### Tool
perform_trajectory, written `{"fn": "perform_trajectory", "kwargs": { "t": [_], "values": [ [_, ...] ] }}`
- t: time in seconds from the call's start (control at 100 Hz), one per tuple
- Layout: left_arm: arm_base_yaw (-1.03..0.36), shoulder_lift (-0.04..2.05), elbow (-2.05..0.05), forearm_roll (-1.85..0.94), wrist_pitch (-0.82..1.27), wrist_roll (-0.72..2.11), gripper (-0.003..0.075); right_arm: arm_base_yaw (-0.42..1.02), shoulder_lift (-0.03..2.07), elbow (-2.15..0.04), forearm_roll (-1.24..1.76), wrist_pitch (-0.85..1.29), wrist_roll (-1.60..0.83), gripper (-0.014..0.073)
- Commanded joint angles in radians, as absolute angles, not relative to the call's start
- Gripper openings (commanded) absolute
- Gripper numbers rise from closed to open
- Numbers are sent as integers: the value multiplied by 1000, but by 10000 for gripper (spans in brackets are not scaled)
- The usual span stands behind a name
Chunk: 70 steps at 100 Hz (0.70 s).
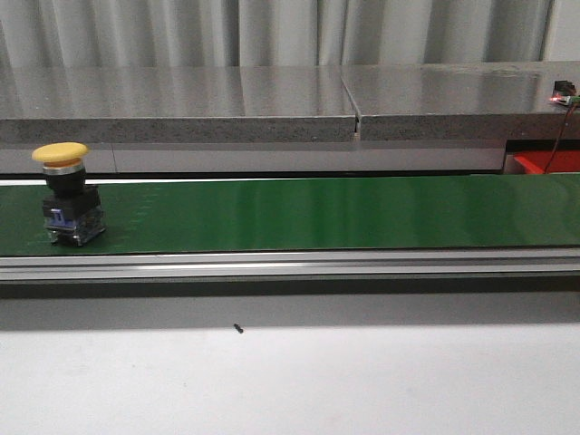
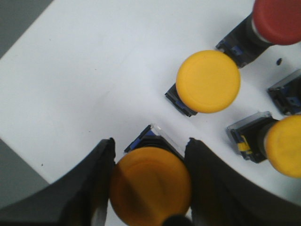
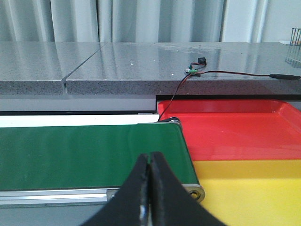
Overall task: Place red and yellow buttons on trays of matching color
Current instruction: 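Grasp a second yellow button with the left gripper, then lower the second yellow button onto the belt and open left gripper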
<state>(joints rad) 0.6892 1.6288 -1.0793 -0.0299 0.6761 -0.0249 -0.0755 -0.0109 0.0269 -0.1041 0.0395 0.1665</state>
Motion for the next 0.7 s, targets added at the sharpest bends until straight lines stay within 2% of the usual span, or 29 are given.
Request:
{"fn": "perform_trajectory", "kwargs": {
  "t": [0.0,0.22,0.52,0.69],
  "values": [
    [681,1522,-1109,-29,688,-25,195,-80,-29,11,-108,-34,165,-67],
    [569,1409,-1127,-40,744,-25,195,-80,-29,11,-108,-34,165,-67],
    [332,1446,-1242,-40,801,-25,195,-80,-29,11,-108,-34,165,-67],
    [266,1515,-1254,-40,797,-25,195,-80,-29,11,-108,-34,165,-67]
  ]
}}
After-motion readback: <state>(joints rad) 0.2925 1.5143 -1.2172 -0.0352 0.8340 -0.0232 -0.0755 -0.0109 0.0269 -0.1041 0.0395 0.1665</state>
